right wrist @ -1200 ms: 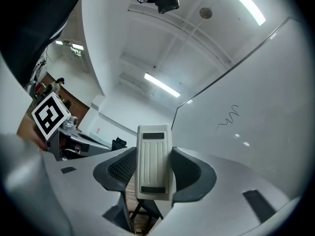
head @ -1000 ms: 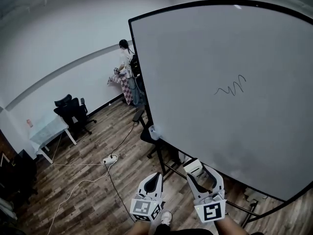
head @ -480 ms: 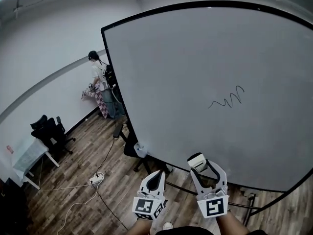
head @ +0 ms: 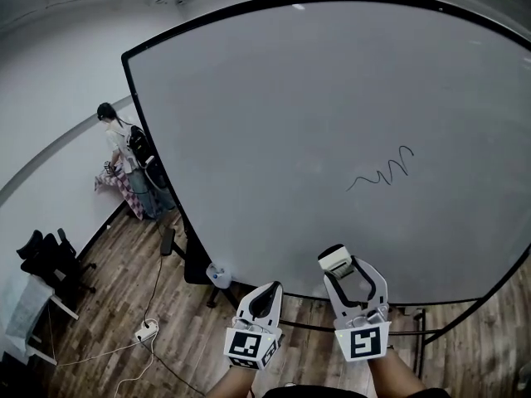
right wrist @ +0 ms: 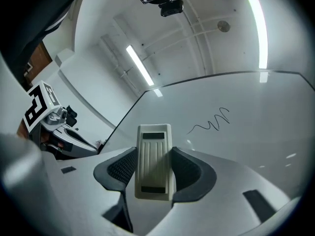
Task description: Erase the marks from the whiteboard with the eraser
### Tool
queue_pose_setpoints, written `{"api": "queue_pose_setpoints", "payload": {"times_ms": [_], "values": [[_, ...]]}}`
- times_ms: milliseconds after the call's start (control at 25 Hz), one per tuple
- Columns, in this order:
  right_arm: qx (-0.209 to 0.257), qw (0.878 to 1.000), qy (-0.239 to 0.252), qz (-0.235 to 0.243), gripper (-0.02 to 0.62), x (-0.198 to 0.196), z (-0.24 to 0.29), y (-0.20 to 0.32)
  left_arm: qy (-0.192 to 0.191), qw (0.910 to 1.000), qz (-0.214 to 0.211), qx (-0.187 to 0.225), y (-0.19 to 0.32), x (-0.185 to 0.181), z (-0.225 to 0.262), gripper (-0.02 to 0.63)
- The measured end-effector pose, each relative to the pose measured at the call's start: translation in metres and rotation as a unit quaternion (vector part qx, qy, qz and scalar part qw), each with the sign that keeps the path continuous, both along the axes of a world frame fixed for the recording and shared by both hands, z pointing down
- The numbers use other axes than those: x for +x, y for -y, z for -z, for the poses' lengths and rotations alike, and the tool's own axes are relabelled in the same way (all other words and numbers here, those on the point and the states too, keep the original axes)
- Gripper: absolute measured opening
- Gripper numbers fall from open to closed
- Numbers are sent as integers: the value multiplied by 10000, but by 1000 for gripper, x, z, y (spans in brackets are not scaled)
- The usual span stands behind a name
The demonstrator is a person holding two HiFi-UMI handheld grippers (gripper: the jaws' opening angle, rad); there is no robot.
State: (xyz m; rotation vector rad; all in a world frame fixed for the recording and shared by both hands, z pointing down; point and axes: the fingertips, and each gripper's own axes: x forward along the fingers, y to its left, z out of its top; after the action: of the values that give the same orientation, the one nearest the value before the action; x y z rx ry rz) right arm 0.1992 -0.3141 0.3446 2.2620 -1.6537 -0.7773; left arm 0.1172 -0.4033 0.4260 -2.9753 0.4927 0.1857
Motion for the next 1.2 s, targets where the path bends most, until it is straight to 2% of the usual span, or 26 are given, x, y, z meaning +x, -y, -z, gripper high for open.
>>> {"api": "queue_pose_setpoints", "payload": {"times_ms": [200,360,520,680,1000,1200], "values": [[-246,9964,-377,-719,245,16,9,15,-81,9985,-522,128,6,17,5,20],[-532,9861,-940,-1262,245,29,28,27,-116,9957,-849,359,4,32,11,20],[-846,9718,-1323,-1761,245,45,47,37,-298,9941,-981,351,7,43,22,20],[-1101,9599,-1511,-2090,245,55,59,47,-475,9944,-884,333,15,47,29,20],[-1342,9504,-1647,-2272,247,66,69,57,-519,9942,-891,296,20,49,37,20],[-1527,9533,-1530,-2109,259,74,66,62,-745,9942,-708,302,27,52,46,20]]}}
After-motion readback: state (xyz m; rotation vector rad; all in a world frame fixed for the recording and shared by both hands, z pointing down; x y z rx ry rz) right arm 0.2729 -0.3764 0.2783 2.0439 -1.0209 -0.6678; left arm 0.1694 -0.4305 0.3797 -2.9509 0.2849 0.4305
